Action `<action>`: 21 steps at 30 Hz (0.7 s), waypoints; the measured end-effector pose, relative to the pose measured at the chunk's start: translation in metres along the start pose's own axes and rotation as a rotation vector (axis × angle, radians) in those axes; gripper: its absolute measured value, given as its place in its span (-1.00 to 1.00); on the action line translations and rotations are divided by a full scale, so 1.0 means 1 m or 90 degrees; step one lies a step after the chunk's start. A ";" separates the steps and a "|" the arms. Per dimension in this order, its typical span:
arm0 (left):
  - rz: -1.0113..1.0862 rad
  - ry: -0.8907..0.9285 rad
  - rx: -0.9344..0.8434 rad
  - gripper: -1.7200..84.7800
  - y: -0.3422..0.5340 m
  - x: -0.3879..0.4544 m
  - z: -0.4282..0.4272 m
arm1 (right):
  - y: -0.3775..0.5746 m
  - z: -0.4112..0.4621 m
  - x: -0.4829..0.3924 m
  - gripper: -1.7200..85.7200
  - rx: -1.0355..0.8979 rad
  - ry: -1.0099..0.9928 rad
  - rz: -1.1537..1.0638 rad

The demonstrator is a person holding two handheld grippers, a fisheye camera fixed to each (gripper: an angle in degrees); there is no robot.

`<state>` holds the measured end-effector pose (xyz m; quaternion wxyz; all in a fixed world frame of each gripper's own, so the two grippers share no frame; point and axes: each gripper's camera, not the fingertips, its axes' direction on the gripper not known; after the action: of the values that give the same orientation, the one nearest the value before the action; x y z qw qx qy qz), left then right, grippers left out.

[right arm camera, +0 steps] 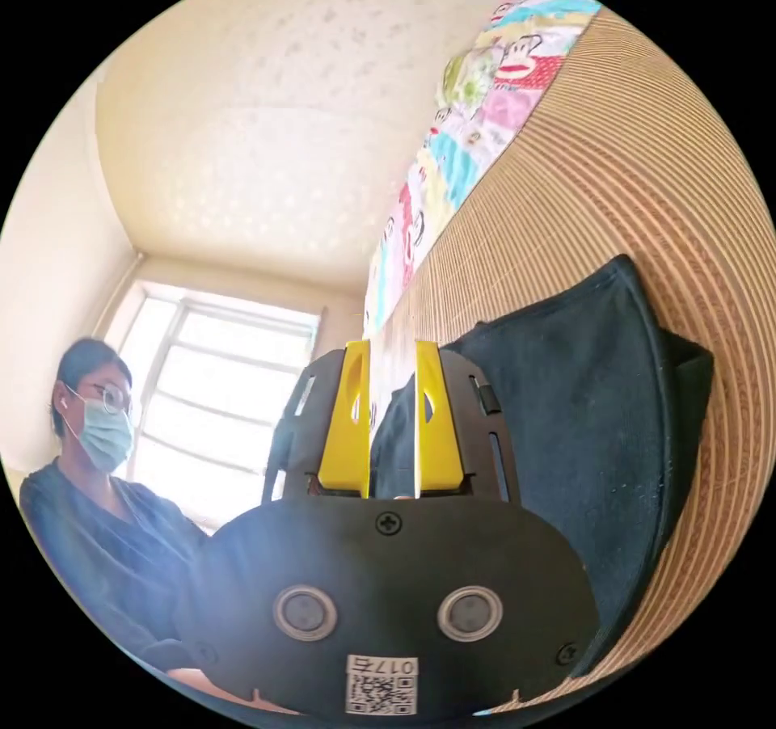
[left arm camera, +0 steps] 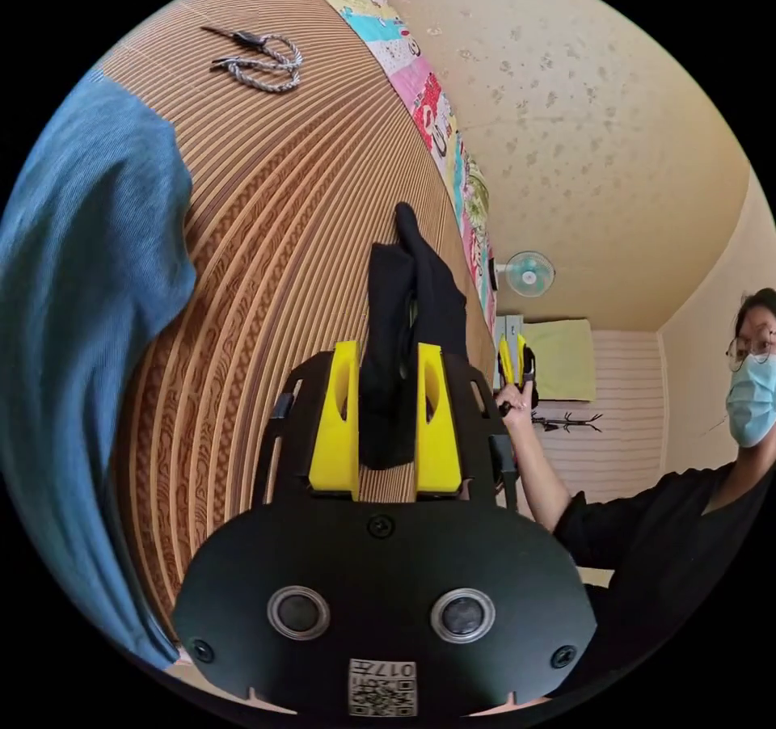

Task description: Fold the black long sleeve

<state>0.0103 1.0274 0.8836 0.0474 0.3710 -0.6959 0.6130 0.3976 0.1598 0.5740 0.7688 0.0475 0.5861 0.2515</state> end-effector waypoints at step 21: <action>0.021 0.054 -0.058 -0.89 0.029 -0.038 0.058 | 0.029 0.484 -0.191 -0.94 -0.412 0.521 -0.279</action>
<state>0.0434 0.9920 0.8261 0.0835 0.3305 -0.7265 0.5967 0.7996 0.2081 0.9013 0.4886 -0.4150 0.7255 0.2505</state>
